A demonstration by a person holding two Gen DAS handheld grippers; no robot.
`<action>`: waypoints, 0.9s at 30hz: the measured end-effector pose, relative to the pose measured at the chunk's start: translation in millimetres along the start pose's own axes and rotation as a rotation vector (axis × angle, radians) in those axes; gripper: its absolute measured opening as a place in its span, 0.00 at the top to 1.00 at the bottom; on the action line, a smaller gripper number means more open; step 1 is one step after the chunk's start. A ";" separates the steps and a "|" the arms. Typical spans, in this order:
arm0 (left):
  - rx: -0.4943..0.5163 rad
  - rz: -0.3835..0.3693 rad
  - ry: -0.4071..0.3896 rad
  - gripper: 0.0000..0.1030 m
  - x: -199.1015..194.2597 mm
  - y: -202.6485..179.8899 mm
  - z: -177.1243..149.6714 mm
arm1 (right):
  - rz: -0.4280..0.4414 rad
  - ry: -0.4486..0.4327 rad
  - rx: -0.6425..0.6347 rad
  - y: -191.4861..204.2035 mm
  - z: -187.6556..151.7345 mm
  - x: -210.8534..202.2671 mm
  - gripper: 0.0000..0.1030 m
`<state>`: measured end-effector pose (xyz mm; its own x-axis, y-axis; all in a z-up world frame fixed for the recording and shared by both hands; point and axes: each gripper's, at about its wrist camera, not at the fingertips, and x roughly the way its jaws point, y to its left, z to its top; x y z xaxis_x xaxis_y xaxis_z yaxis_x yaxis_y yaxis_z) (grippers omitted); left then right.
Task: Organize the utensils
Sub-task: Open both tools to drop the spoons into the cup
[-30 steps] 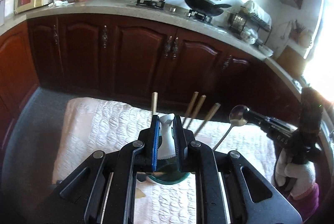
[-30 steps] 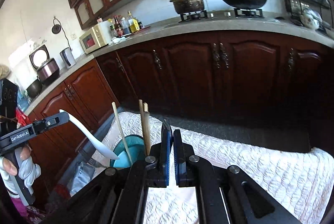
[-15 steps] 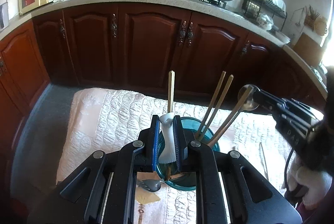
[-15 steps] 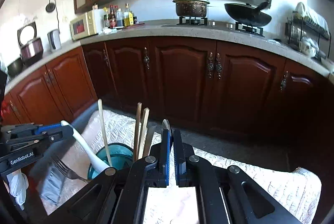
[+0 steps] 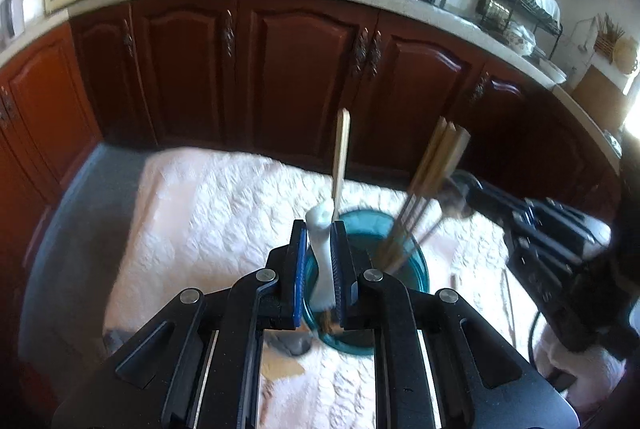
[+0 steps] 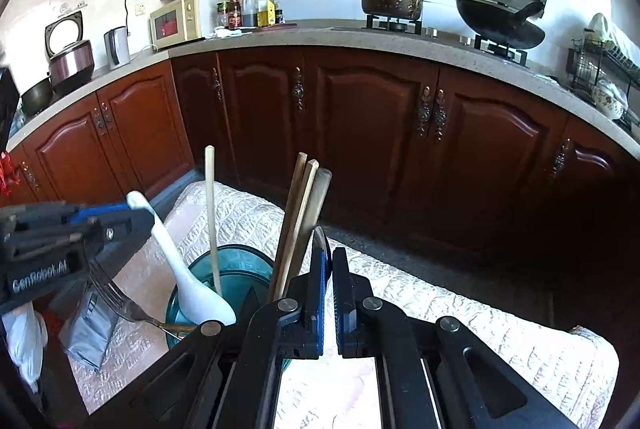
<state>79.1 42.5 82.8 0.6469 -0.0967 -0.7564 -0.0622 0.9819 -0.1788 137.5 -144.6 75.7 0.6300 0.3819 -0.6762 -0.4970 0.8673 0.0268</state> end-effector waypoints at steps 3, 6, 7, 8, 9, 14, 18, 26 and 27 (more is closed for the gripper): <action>-0.038 0.027 0.005 0.91 0.0 10.2 -2.5 | 0.010 -0.002 0.004 0.0 0.7 0.8 0.97; -0.132 0.034 0.025 0.97 6.5 23.0 -1.1 | 0.021 -0.005 0.016 -3.1 -0.2 0.9 0.97; -0.131 0.033 0.026 0.97 7.7 19.5 -1.3 | 0.021 -0.006 0.019 -3.0 -1.1 1.0 0.97; -0.117 0.030 0.022 0.97 8.5 13.8 -1.4 | 0.024 -0.006 0.022 -4.1 -1.3 1.6 0.97; -0.107 0.025 0.023 0.97 9.5 9.0 -1.2 | 0.027 -0.005 0.025 -5.0 -1.7 2.4 0.97; -0.065 0.033 0.030 0.97 19.9 -7.6 -2.2 | 0.033 0.001 0.030 -7.0 -2.9 4.7 0.97; -0.052 0.052 0.044 0.97 28.0 -9.4 -4.6 | 0.042 0.024 0.022 -3.6 -7.2 11.1 0.97; -0.103 0.001 0.050 0.92 19.0 -0.5 -0.8 | 0.114 0.084 -0.009 11.1 -13.9 24.7 0.94; -0.105 -0.005 0.047 0.87 16.6 0.3 -1.0 | 0.118 0.089 -0.008 11.0 -14.3 25.4 0.95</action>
<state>89.1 41.0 69.6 0.6113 -0.1113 -0.7836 -0.1401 0.9592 -0.2455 139.5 -129.9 48.3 0.5117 0.4515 -0.7310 -0.5694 0.8153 0.1050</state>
